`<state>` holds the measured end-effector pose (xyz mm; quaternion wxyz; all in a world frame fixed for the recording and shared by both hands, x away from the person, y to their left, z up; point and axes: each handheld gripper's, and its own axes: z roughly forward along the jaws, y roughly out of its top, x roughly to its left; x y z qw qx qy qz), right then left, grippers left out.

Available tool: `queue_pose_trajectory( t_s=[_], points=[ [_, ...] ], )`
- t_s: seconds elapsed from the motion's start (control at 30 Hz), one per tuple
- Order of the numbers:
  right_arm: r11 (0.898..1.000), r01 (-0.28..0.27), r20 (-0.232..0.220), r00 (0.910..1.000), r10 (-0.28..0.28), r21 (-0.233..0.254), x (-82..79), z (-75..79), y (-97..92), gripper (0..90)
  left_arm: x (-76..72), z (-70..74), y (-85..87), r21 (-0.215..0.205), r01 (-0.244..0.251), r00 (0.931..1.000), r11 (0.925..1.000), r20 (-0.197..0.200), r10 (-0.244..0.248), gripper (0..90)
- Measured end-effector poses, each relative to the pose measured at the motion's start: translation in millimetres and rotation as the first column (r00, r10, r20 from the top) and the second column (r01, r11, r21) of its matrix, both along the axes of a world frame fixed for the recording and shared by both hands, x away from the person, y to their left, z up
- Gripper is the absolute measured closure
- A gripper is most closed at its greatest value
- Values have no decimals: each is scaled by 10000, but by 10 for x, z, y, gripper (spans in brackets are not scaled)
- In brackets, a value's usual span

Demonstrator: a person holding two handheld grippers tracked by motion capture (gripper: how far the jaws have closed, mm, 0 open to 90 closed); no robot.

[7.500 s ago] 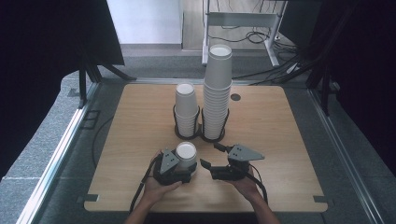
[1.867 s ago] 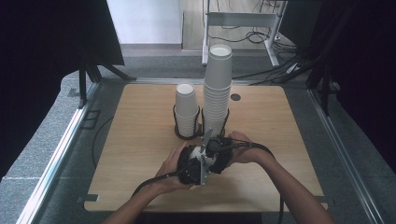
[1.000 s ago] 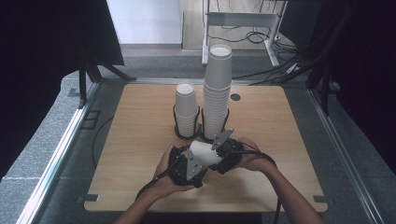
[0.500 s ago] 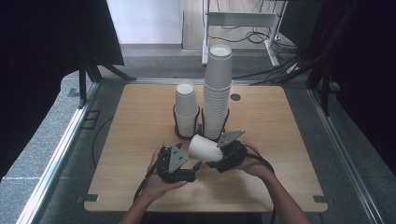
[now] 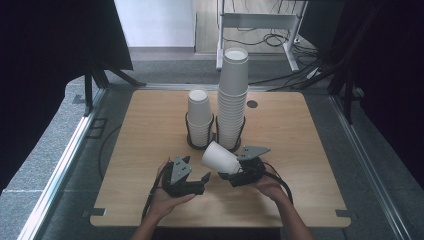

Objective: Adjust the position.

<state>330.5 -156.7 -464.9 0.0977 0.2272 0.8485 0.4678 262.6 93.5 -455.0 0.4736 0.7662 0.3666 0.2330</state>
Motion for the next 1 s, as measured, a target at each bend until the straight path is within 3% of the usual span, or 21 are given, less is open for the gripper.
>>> queue_pose_trajectory(
  t_s=[0.27, 0.37, 0.47, 0.53, 0.63, 0.73, 1.0],
  points=[
    [9948, 531, 126, 9984, -544, 864, -153, -49, -74, 232, -28, -9, 13, -498, 172, 9997, 9986, -147, -179, 138],
    [9885, 666, 86, 9976, -684, 1359, -206, -86, -105, 232, -57, -15, 12, -397, 245, 9996, 9989, -128, -251, 149],
    [9907, 785, 229, 9964, -815, 1107, -233, -98, -112, 232, -66, -24, 7, -428, 248, 9995, 9988, -174, -255, 148],
    [9859, 834, 129, 9962, -862, 1453, -242, -107, -137, 232, -60, -34, 14, -500, 247, 9993, 9984, -282, -262, 148],
    [9832, 954, 149, 9950, -989, 1556, -254, -118, -152, 232, -46, -47, 27, -643, 227, 9987, 9977, -430, -255, 148],
    [9763, 983, 175, 9945, -1036, 1928, -276, -130, -170, 232, -25, -71, 60, -1073, 191, 9969, 9940, -741, -272, 148],
    [9675, 1016, 385, 9928, -1135, 2315, -312, -125, -154, 232, 11, -122, 94, -1463, 127, 9930, 9892, -1140, -296, 146]
  ],
)
